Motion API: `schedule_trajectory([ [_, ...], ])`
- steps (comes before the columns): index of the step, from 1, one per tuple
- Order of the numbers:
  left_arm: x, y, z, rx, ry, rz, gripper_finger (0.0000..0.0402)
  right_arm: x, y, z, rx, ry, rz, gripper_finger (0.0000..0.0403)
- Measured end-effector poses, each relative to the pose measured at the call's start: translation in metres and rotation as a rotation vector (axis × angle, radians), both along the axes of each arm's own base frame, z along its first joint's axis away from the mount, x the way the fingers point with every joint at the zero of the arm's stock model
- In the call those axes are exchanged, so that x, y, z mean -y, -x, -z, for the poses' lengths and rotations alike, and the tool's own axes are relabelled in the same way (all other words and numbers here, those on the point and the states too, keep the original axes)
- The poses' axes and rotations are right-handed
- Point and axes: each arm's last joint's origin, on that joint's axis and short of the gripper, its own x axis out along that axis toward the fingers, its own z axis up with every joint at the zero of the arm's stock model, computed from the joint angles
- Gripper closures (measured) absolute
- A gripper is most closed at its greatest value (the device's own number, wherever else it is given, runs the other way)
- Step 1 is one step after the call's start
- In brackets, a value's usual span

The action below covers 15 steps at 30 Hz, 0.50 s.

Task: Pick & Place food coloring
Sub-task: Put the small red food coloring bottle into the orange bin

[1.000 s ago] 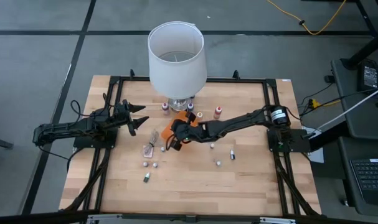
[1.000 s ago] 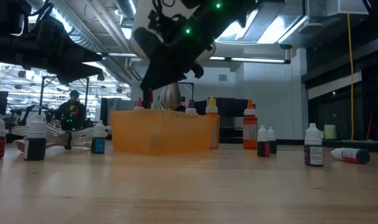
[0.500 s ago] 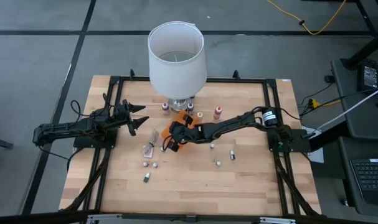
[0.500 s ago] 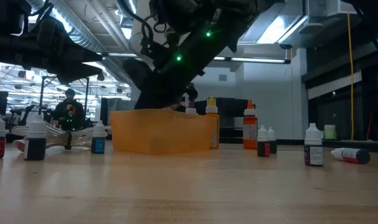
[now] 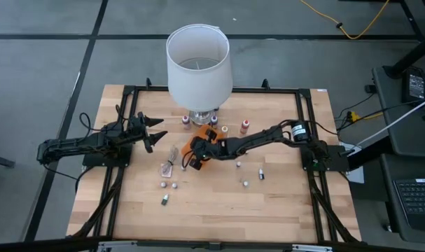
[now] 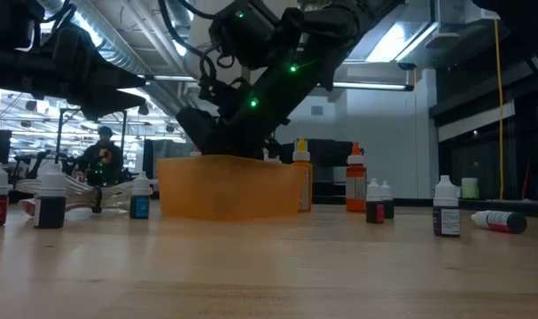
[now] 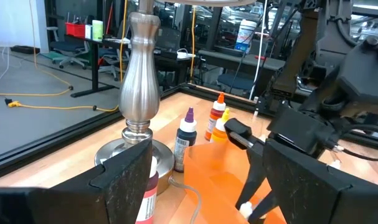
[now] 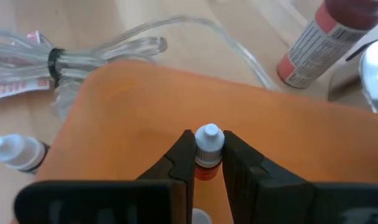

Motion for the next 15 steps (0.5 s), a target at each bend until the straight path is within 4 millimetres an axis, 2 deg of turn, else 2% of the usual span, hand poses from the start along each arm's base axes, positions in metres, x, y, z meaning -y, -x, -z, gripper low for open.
schedule_trajectory([
  [15, 0.0000, 0.0000, 0.0000, 0.000, 0.000, 0.000, 0.0107, 0.0055, -0.0014, 0.0028, -0.022, -0.022, -0.073, 0.0338],
])
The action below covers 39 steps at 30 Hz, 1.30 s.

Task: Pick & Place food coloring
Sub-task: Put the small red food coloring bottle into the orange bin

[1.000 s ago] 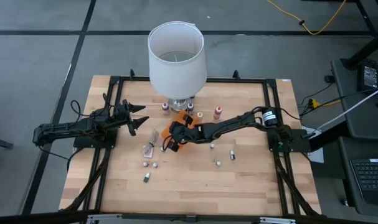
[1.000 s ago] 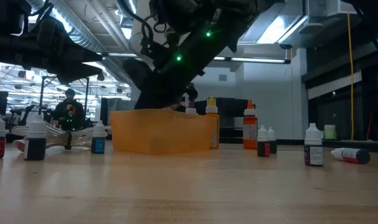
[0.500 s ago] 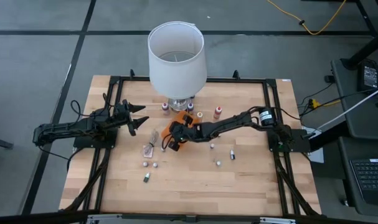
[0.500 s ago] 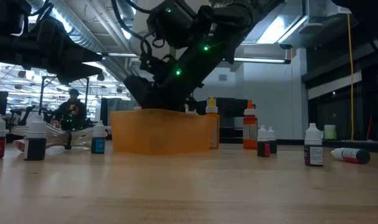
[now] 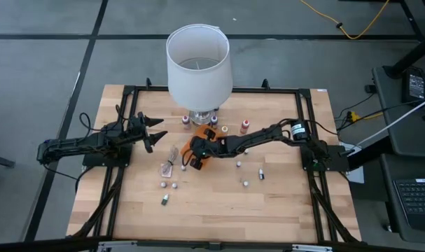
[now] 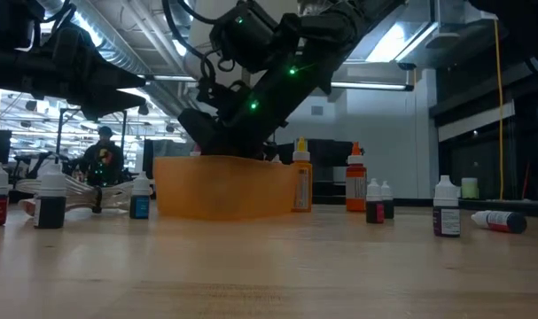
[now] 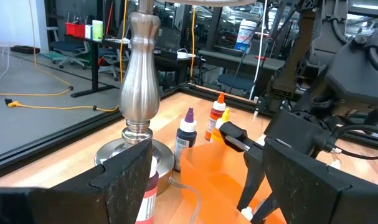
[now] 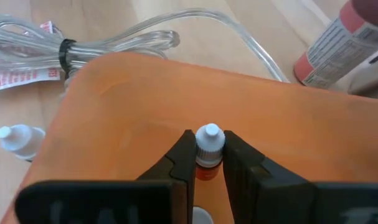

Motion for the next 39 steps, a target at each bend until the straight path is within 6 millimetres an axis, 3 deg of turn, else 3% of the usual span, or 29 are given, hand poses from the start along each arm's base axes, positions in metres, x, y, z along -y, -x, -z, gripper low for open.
schedule_trajectory([
  [9, 0.000, 0.000, 0.000, 0.000, 0.000, 0.000, 0.0107, 0.000, 0.000, 0.001, -0.009, -0.010, -0.011, 0.0275],
  [24, 0.000, 0.000, 0.000, 0.000, 0.000, 0.000, 0.0107, 0.002, 0.001, -0.003, -0.015, -0.018, -0.022, 0.0266],
  [33, 0.000, 0.000, 0.000, 0.000, 0.000, 0.000, 0.0107, 0.005, -0.014, -0.034, 0.015, 0.026, -0.056, 0.0234],
  [39, 0.000, 0.000, 0.000, 0.000, 0.000, 0.000, 0.0107, 0.005, -0.005, -0.063, 0.007, 0.071, -0.050, 0.0213],
])
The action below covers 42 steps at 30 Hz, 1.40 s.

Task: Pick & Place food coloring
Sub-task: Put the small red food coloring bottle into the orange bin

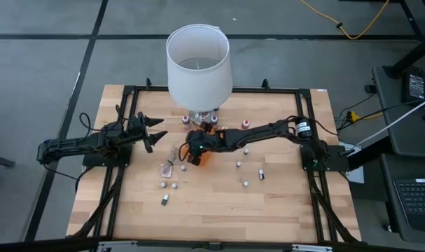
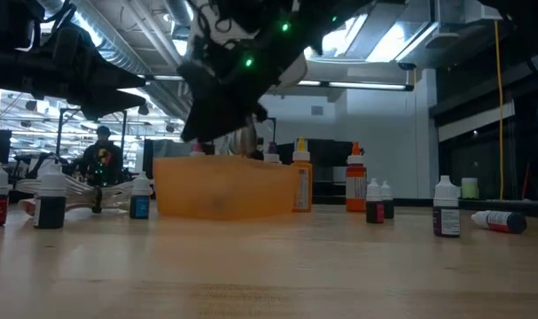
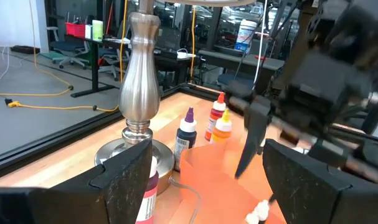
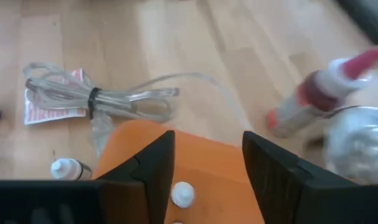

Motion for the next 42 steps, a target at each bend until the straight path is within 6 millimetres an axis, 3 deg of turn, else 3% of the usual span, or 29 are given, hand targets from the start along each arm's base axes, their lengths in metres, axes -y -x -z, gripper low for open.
schedule_trajectory([
  [9, 0.000, 0.000, 0.000, 0.000, 0.000, 0.000, 0.0107, -0.017, 0.045, -0.046, 0.082, 0.012, 0.051, 0.0201],
  [21, 0.000, 0.000, 0.000, 0.000, 0.000, 0.000, 0.0107, -0.026, 0.134, -0.067, -0.005, -0.225, 0.328, 0.0201],
  [30, 0.000, 0.000, 0.000, 0.000, 0.000, 0.000, 0.0107, 0.008, 0.182, -0.075, -0.210, -0.442, 0.643, 0.0201],
  [42, 0.000, 0.000, 0.000, 0.000, 0.000, 0.000, 0.0107, 0.058, 0.211, -0.070, -0.482, -0.780, 0.924, 0.0201],
])
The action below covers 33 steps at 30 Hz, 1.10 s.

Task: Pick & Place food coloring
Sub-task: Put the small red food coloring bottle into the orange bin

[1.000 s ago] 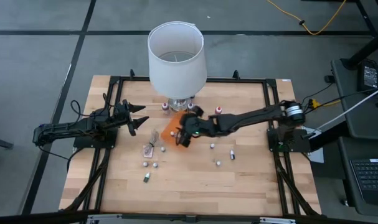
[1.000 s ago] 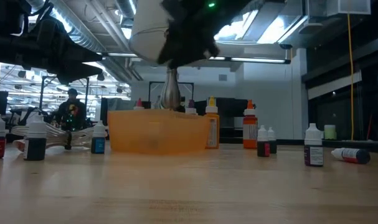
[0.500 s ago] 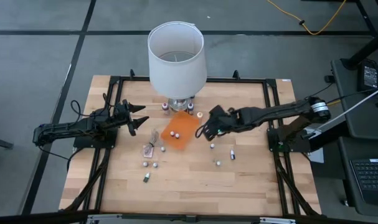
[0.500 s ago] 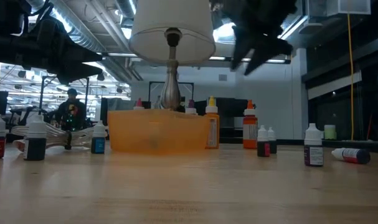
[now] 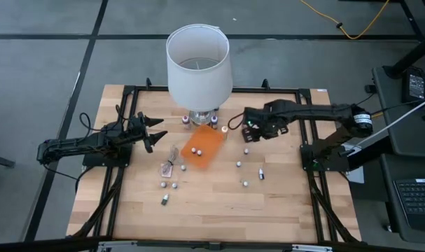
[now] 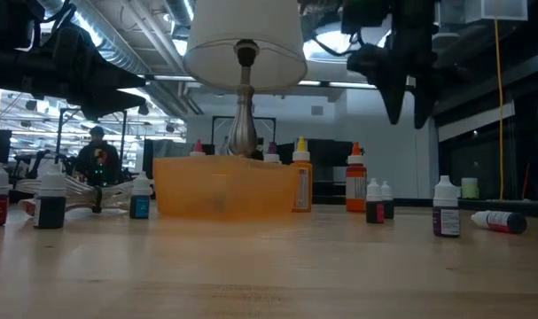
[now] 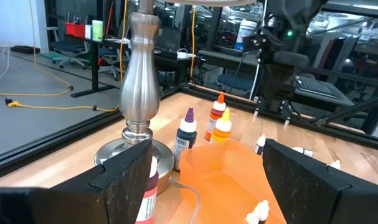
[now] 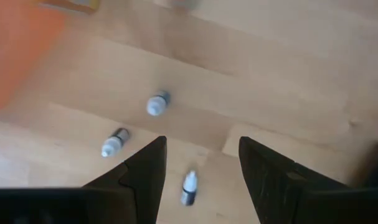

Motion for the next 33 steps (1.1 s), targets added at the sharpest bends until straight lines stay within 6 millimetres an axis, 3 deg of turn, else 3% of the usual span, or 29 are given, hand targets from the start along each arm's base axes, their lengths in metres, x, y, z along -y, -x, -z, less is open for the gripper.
schedule_trajectory([
  [5, 0.000, 0.000, 0.000, 0.000, 0.000, 0.000, 0.0107, 0.008, 0.007, 0.017, -0.033, -0.093, 0.116, 0.0201],
  [14, 0.000, 0.000, 0.000, 0.000, 0.000, 0.000, 0.0107, 0.000, 0.008, 0.063, -0.091, -0.249, 0.193, 0.0201],
  [21, 0.000, 0.000, 0.000, 0.000, 0.000, 0.000, 0.0107, -0.009, -0.003, 0.082, -0.075, -0.289, 0.162, 0.0201],
  [33, 0.000, 0.000, 0.000, 0.000, 0.000, 0.000, 0.0107, -0.023, 0.000, 0.105, -0.106, -0.401, 0.145, 0.0201],
])
